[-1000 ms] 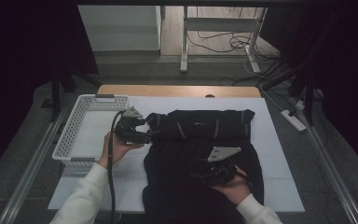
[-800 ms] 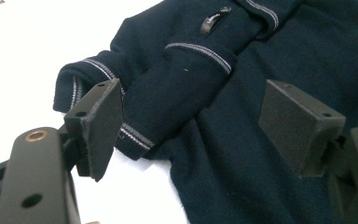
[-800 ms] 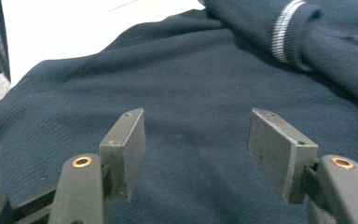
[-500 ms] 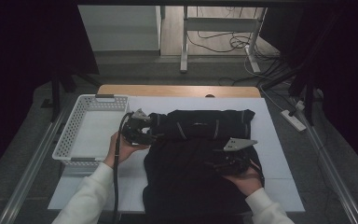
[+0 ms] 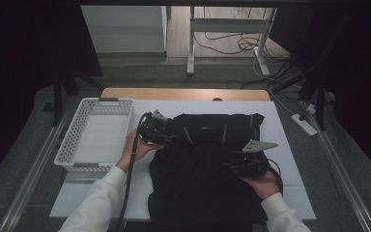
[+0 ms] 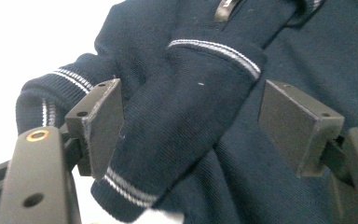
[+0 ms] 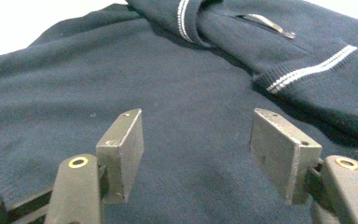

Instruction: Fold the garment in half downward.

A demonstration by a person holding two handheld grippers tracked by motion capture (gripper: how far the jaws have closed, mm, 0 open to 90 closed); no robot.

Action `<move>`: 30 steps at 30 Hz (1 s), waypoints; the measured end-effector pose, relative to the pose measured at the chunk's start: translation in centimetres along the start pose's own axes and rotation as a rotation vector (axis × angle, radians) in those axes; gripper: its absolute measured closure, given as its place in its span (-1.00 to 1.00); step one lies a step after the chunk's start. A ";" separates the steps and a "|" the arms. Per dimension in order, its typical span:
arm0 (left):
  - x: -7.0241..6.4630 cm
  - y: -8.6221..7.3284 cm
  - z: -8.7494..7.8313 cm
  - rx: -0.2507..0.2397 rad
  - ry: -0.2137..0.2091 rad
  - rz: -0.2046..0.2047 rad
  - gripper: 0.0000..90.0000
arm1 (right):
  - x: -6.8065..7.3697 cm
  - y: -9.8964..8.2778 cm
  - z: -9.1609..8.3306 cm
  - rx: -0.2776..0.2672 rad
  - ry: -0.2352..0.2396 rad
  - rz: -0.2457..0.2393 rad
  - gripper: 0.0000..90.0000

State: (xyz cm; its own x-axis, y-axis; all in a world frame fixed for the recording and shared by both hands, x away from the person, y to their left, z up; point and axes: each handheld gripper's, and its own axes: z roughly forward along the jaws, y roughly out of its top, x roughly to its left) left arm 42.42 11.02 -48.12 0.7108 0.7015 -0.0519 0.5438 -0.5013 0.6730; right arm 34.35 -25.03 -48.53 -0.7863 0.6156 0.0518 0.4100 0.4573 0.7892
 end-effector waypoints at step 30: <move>-1.2 -0.7 1.1 0.032 -0.086 0.087 0.88 | -5.2 3.1 0.2 -0.040 -0.144 0.052 -0.24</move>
State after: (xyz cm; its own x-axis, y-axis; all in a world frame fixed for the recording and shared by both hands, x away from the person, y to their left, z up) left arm 41.69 9.95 -49.38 0.7907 0.6094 -0.0581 0.4913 -0.5752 0.6540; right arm 39.78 -26.72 -46.49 -0.6889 0.7248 0.0070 0.4273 0.3983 0.8117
